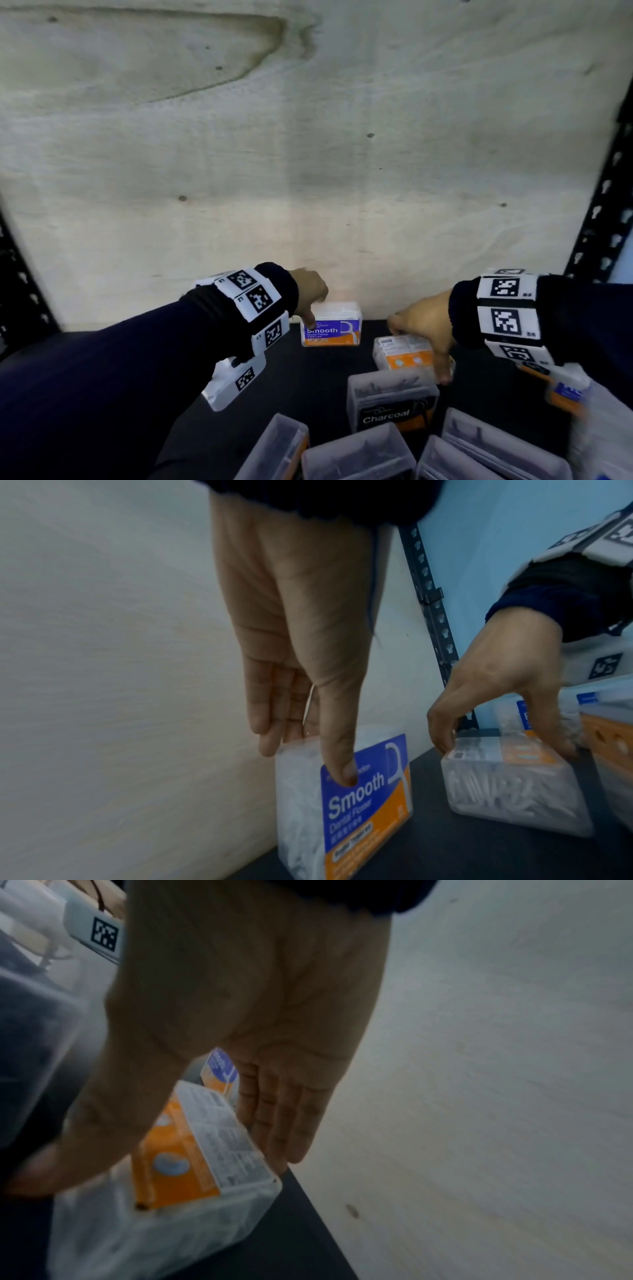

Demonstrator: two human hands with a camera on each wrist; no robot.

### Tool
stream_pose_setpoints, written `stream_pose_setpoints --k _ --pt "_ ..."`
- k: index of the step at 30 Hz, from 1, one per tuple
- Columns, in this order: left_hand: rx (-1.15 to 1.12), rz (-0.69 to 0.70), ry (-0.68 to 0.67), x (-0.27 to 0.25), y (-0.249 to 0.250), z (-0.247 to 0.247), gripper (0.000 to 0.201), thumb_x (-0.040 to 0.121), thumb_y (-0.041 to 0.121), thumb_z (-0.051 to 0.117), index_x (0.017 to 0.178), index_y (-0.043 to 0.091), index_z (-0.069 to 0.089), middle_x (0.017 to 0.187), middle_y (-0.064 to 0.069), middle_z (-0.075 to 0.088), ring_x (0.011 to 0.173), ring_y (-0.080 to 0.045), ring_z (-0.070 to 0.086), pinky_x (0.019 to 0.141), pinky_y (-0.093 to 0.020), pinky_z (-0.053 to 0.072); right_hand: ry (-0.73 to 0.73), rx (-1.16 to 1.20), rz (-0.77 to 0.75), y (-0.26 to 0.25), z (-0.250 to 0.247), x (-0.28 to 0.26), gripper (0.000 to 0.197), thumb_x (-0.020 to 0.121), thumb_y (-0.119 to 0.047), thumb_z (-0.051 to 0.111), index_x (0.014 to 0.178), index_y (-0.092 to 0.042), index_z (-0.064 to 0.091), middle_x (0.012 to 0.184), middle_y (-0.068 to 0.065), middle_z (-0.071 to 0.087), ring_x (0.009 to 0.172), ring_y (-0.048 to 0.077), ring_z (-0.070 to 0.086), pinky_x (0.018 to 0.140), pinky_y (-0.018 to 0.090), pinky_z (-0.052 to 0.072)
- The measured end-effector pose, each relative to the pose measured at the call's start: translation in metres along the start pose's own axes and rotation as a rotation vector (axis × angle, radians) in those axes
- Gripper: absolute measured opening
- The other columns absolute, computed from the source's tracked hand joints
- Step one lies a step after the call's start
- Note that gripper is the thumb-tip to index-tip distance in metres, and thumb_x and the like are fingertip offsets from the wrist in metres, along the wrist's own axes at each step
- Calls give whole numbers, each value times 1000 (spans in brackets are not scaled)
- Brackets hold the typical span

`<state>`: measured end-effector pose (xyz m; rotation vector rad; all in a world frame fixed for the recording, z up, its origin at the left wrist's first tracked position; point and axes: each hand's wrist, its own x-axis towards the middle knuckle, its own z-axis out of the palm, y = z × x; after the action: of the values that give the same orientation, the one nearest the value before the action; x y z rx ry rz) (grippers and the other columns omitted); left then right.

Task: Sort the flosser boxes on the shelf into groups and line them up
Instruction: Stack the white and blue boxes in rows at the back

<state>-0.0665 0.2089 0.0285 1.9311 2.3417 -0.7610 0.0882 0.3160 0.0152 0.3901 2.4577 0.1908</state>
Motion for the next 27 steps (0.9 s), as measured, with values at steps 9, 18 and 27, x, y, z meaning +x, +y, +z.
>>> stream_pose_setpoints --k 9,18,27 --pt "-61 -30 -109 -9 -12 0 56 89 26 63 136 2 45 140 -14 50 127 -29 49 102 -32 40 86 209 92 22 -16 -3 37 91 -8 53 128 -5 54 131 14 58 102 19 55 87 26 43" --pt "-84 -47 -128 -11 -8 -1 57 88 22 64 137 3 42 141 -13 48 128 -28 47 102 -32 40 124 311 170 30 -18 -7 60 84 -36 65 136 -13 47 133 7 57 114 19 55 102 27 40" --pt "-61 -21 -82 -26 -4 -5 53 89 21 63 136 4 45 138 -13 51 125 -27 49 99 -32 41 158 78 186 15 -21 -23 48 87 -18 61 132 -7 48 119 8 56 97 17 48 66 20 37"
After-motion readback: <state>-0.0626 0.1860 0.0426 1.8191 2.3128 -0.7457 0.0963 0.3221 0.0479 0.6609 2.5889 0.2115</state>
